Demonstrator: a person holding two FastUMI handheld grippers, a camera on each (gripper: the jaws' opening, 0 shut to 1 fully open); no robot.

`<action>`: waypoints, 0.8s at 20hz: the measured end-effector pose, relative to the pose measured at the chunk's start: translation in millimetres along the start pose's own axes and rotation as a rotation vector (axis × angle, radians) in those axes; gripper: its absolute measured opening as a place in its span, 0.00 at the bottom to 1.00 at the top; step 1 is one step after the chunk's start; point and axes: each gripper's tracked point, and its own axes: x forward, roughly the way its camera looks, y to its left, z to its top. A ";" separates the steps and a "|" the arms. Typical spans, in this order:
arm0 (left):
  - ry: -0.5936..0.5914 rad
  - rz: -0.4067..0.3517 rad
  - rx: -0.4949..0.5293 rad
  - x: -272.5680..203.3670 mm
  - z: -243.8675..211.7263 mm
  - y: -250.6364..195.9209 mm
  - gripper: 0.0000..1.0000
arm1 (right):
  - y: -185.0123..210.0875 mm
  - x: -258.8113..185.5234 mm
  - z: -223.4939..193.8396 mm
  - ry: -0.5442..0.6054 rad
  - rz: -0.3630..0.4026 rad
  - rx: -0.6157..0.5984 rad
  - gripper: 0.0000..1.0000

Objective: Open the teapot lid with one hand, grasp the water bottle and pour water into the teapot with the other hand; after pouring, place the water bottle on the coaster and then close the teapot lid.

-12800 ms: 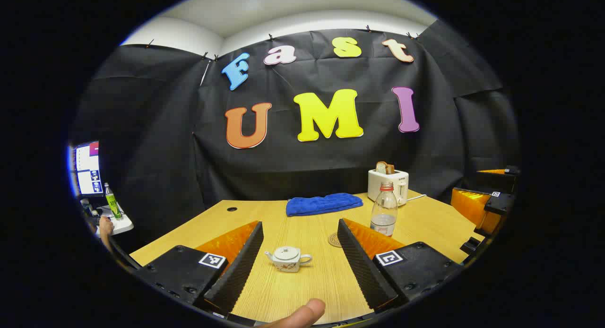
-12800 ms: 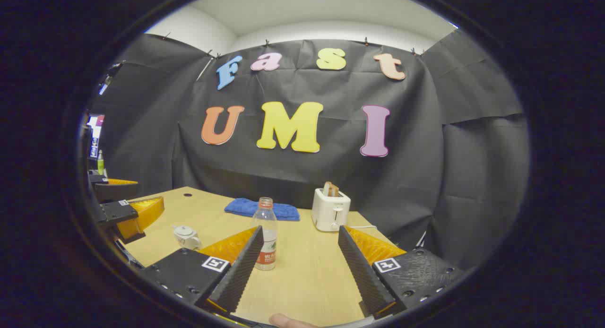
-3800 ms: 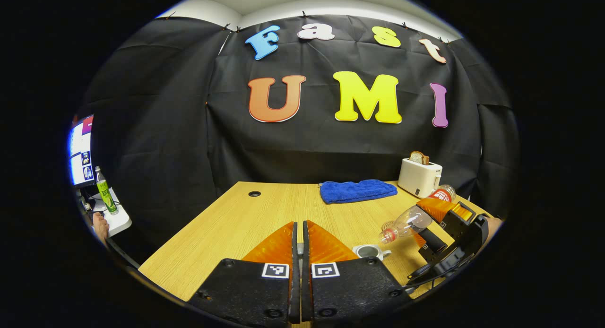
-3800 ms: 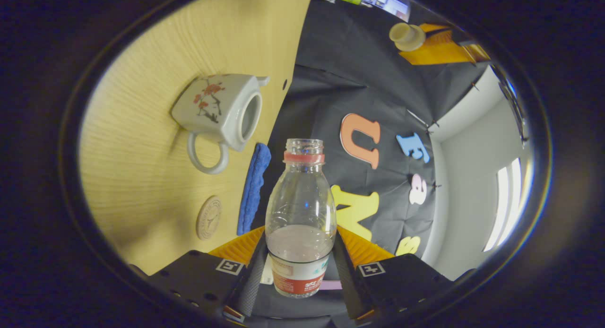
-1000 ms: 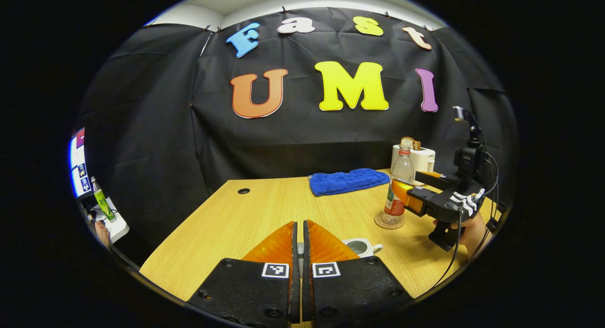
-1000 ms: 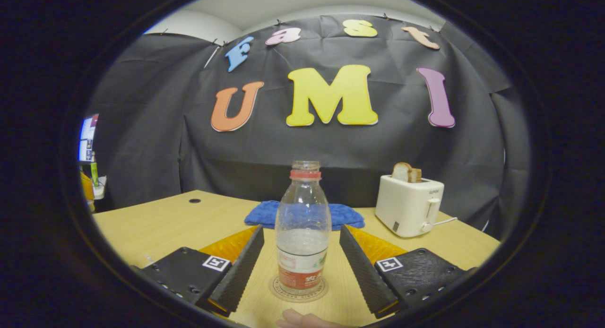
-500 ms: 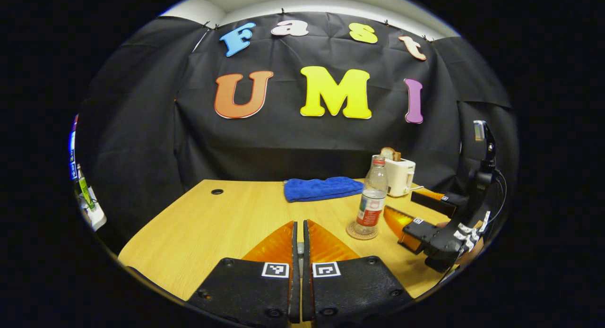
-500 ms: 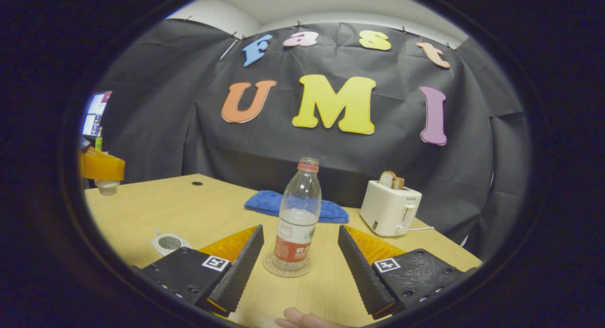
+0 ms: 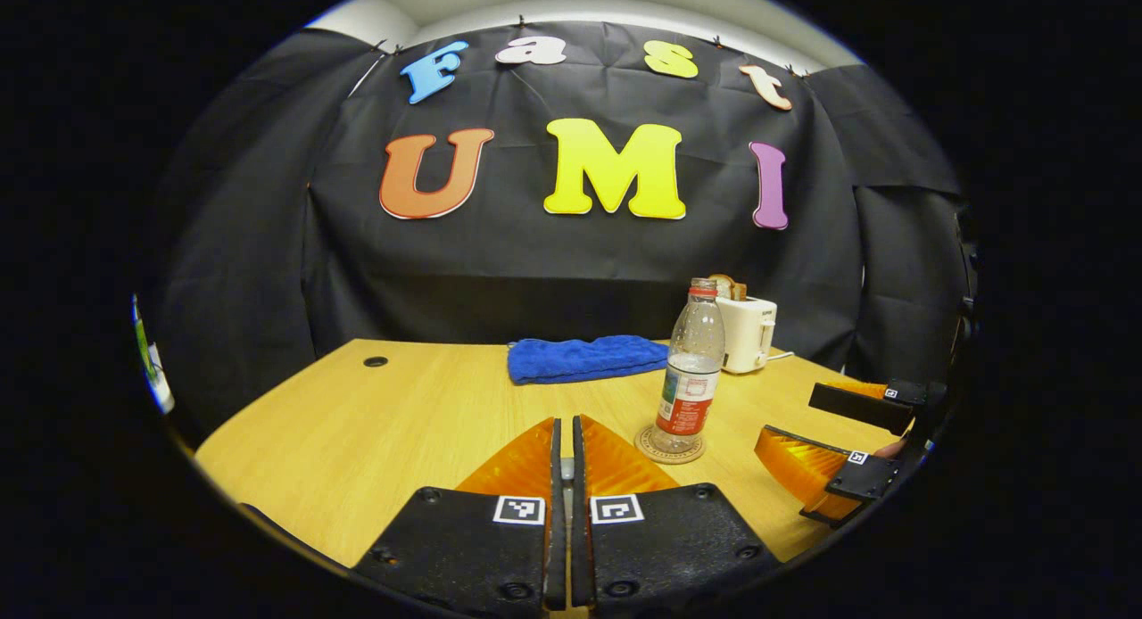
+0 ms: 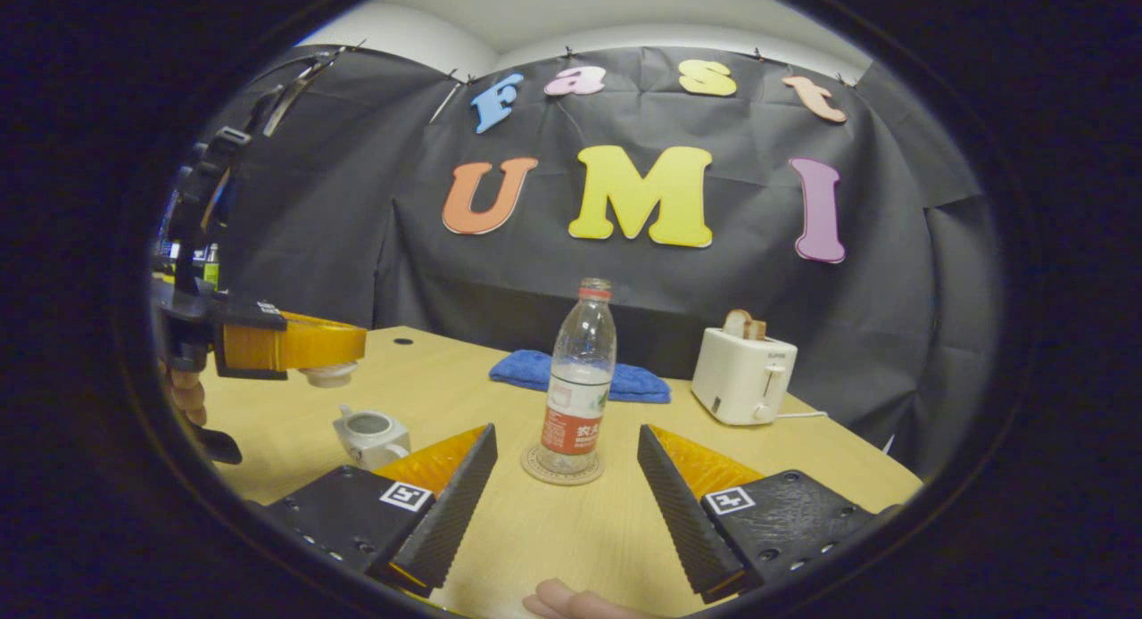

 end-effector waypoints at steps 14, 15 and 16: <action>0.034 0.004 0.018 31.0 -42.4 9.2 0.06 | -64.7 -37.0 19.5 -0.081 -0.085 0.073 0.92; 0.041 0.006 0.024 31.5 -45.1 7.8 0.06 | -68.0 -37.3 19.1 -0.078 -0.090 0.085 0.92; 0.047 0.010 0.035 31.6 -47.5 7.6 0.06 | -70.6 -36.9 17.5 -0.073 -0.094 0.099 0.95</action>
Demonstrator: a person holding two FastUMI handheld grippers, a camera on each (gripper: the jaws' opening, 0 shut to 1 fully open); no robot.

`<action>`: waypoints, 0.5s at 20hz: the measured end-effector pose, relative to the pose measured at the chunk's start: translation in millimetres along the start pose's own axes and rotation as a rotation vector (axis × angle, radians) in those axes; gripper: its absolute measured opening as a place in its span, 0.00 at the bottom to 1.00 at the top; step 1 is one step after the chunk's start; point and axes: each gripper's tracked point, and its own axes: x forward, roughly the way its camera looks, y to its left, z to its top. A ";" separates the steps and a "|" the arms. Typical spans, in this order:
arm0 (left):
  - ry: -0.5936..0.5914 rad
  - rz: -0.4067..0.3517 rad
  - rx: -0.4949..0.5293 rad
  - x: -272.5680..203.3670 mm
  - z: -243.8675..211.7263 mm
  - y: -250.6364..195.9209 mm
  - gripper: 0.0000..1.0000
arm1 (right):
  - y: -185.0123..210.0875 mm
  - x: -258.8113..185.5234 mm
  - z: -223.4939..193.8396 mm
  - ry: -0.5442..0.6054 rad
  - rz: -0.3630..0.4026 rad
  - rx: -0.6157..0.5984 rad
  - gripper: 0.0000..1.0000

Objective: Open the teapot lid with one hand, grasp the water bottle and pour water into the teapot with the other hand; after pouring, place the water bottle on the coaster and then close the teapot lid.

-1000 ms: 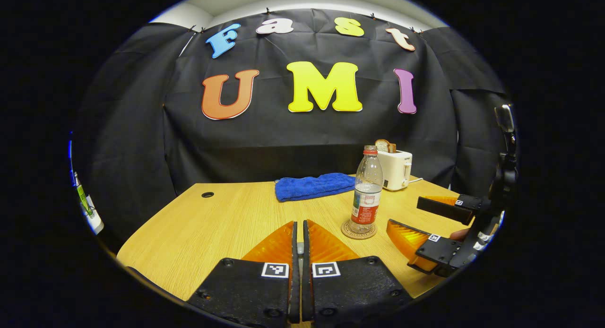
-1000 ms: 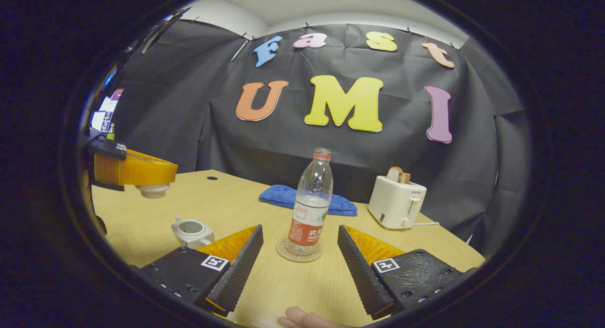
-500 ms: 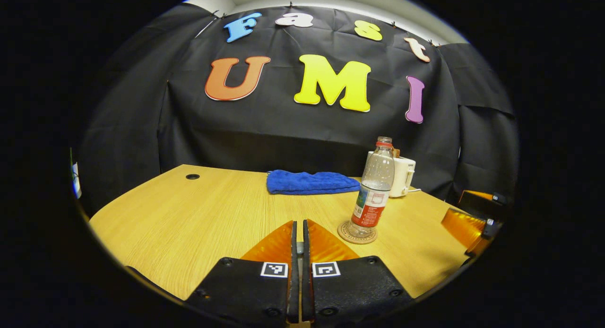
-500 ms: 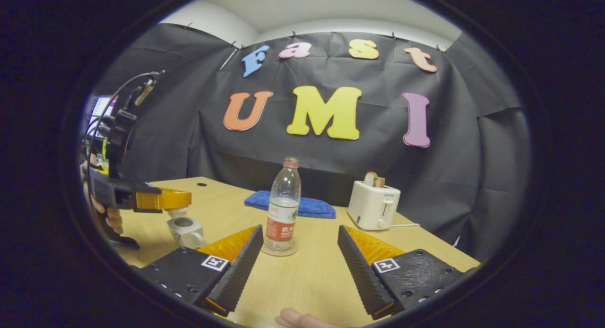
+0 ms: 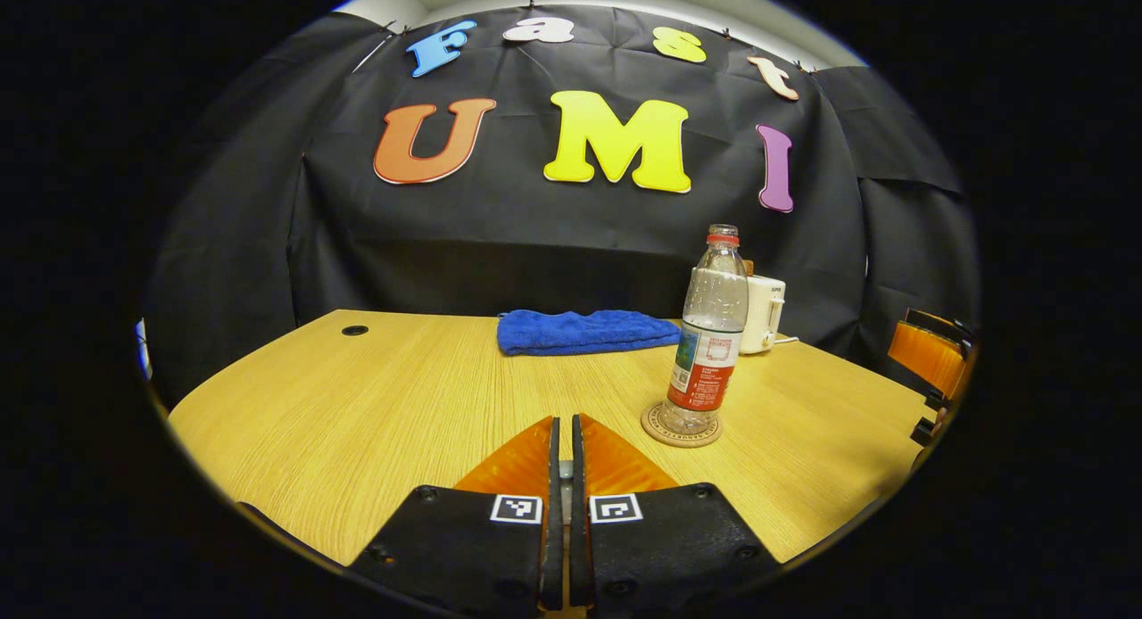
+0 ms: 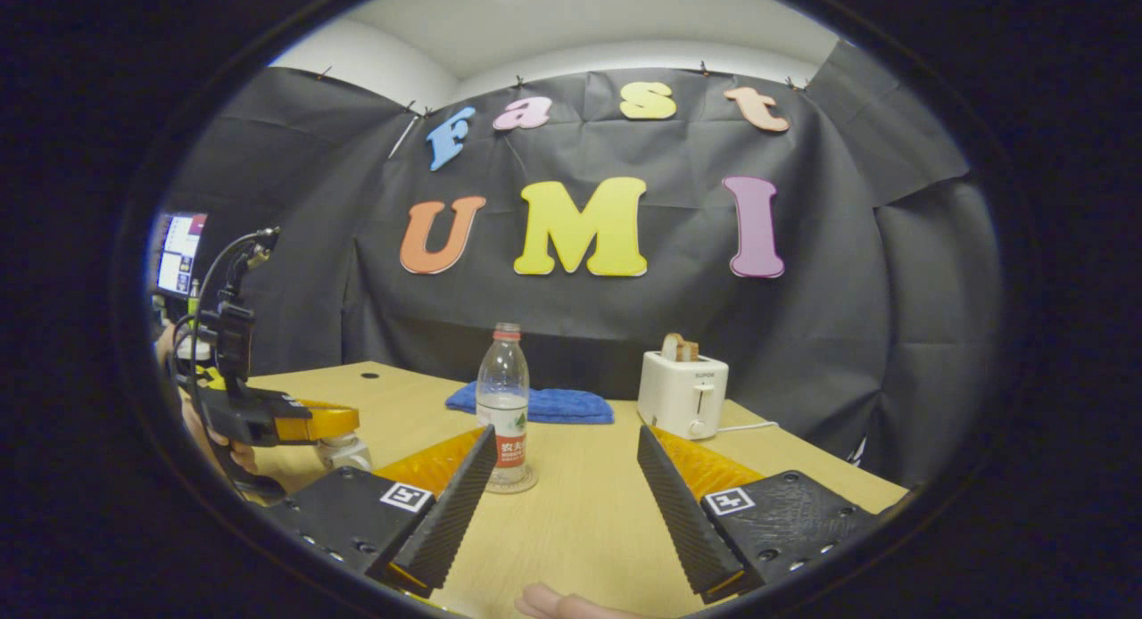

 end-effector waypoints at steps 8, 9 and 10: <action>0.027 0.020 0.036 0.2 -2.0 -1.8 0.15 | -4.8 -0.2 -2.3 0.018 -0.020 -0.008 0.98; 0.032 0.026 0.044 -0.8 -1.2 -1.6 0.18 | -3.6 -0.9 -2.4 0.018 -0.019 -0.015 0.98; 0.033 0.036 0.050 -1.5 -0.8 -0.4 0.26 | -2.9 -1.1 -0.8 0.017 -0.019 -0.021 0.98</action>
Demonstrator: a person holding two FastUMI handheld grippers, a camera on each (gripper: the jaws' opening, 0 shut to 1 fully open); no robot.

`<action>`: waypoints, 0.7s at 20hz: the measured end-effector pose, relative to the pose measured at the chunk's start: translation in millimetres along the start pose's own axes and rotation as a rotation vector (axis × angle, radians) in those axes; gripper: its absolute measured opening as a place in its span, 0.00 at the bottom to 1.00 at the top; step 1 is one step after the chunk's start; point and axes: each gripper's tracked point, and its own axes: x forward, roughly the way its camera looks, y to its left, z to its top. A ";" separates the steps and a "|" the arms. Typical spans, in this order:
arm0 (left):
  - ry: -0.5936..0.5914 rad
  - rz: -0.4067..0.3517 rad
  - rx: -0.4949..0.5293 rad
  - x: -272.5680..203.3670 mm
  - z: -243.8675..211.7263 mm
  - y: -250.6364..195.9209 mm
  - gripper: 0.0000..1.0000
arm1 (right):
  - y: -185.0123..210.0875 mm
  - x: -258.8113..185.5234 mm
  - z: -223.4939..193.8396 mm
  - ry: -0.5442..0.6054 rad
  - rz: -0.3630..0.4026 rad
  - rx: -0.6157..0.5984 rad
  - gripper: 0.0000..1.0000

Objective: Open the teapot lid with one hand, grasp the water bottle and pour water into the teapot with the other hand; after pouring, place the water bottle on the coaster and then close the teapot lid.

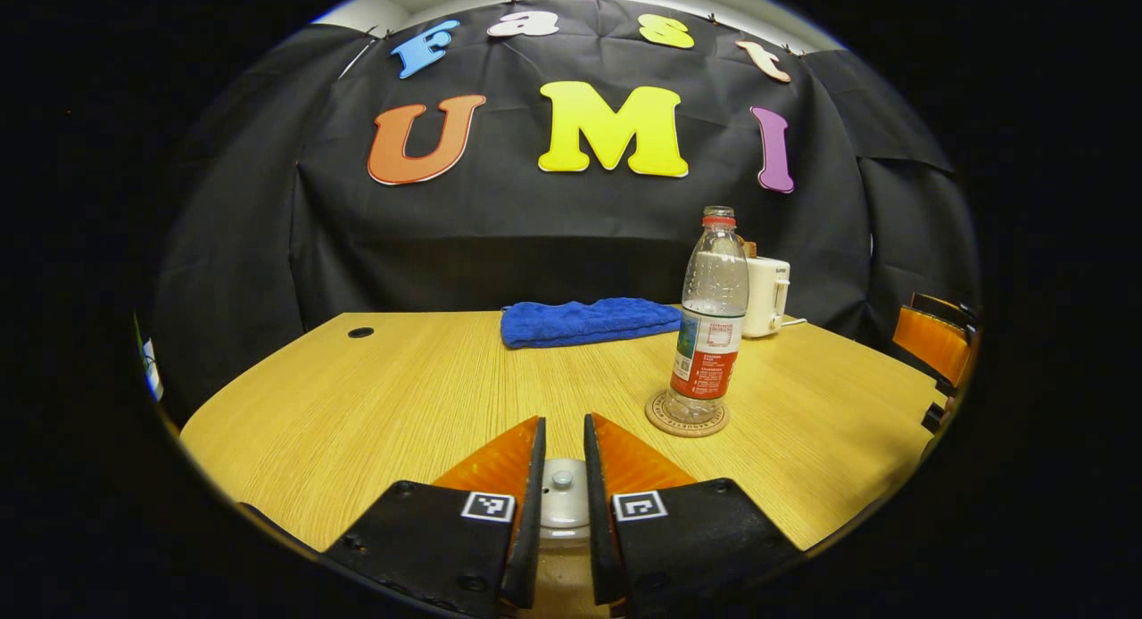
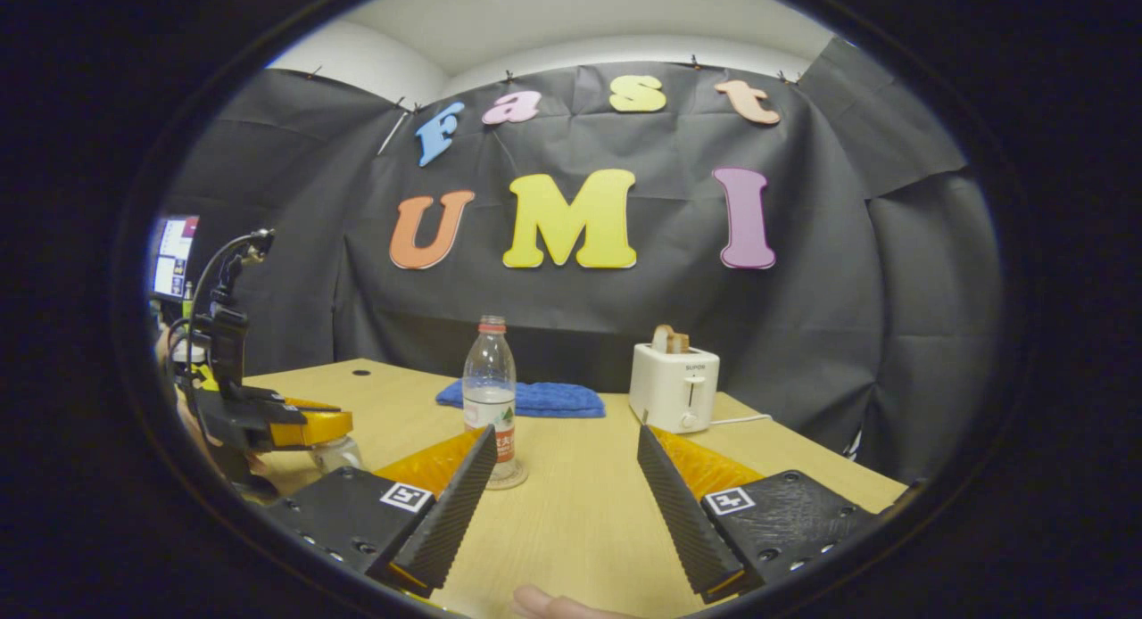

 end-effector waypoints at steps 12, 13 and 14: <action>0.029 0.094 0.037 -39.8 33.5 5.4 0.90 | 9.3 -28.8 19.2 0.066 -0.015 -0.059 0.95; 0.025 0.108 0.042 -49.1 40.0 6.8 0.90 | 8.6 -33.8 23.0 0.076 -0.025 -0.060 0.98; 0.020 0.113 0.044 -58.4 47.4 6.4 0.89 | 7.3 -38.7 27.1 0.084 -0.030 -0.055 0.98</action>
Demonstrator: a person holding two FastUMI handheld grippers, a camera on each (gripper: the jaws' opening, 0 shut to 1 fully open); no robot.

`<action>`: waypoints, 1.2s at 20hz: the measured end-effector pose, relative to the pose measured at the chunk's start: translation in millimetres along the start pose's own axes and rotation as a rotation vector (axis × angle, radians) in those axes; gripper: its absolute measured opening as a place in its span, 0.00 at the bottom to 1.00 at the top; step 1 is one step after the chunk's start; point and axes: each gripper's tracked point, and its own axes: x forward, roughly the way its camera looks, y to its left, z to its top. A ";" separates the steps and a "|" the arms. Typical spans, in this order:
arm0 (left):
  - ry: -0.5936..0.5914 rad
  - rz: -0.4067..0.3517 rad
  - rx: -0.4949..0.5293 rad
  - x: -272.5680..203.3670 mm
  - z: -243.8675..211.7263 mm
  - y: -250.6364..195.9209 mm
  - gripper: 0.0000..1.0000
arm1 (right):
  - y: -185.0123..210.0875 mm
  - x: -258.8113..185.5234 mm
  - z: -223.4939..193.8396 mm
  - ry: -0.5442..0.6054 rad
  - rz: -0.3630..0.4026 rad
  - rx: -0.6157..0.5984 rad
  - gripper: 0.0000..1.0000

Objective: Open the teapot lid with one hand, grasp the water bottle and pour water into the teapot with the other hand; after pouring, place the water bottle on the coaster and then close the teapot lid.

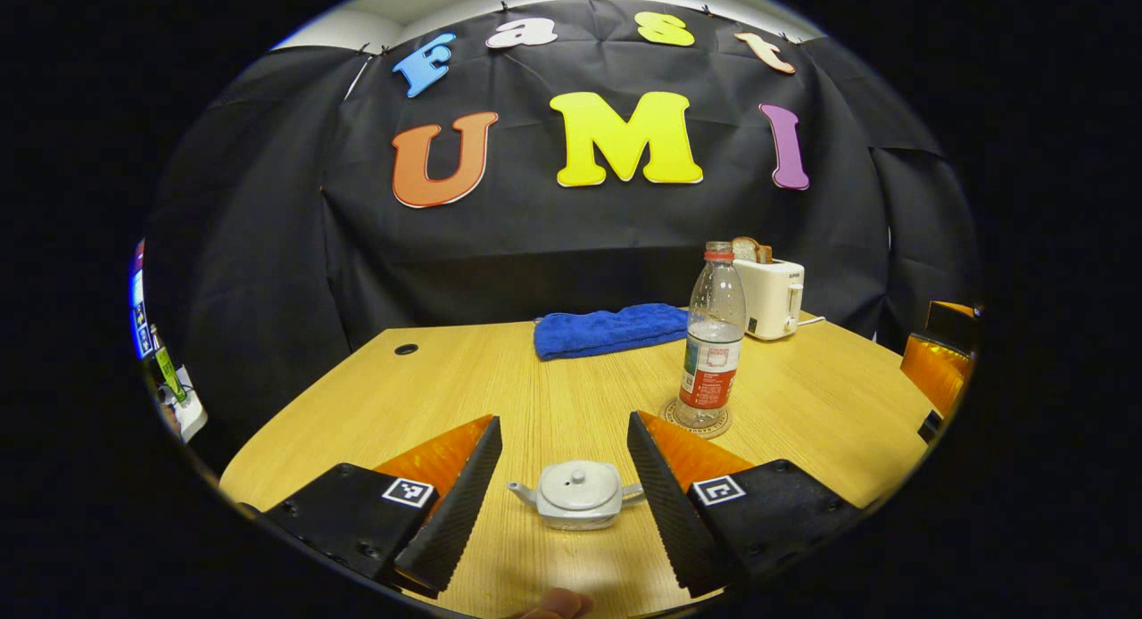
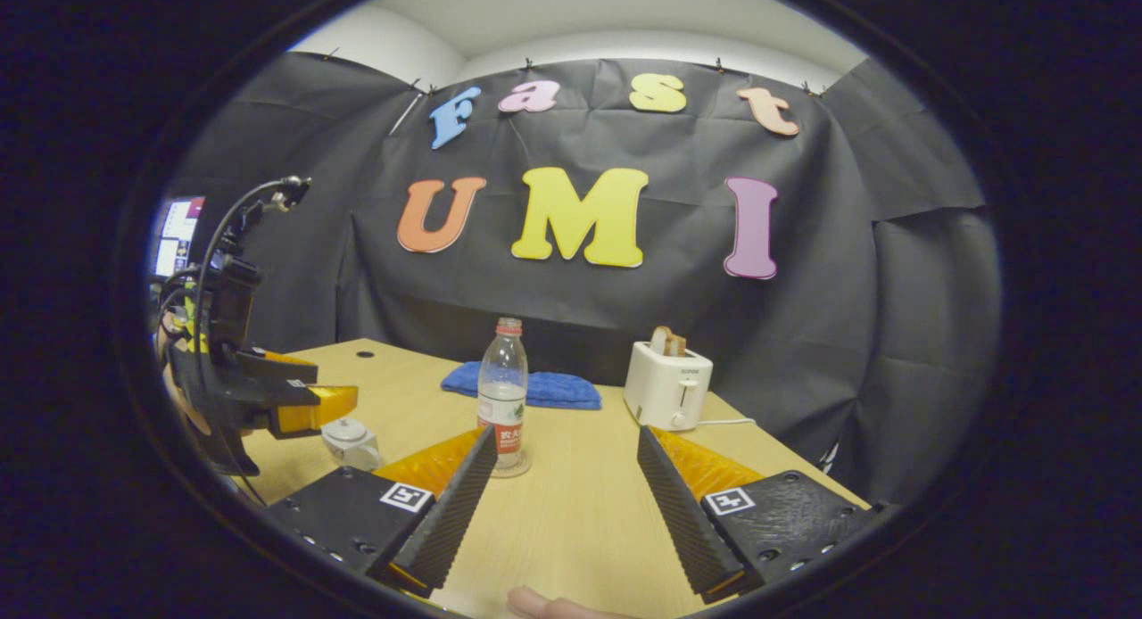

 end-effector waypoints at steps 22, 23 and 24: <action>-0.229 0.142 -0.023 -153.8 89.5 16.9 0.89 | -79.9 -104.8 80.0 -0.148 -0.146 0.050 0.94; -0.236 0.141 -0.018 -153.9 90.7 15.5 0.89 | -79.4 -104.1 80.0 -0.151 -0.142 0.048 0.94; -0.240 0.140 -0.013 -153.7 91.3 14.4 0.89 | -77.5 -103.6 78.9 -0.149 -0.134 0.046 0.98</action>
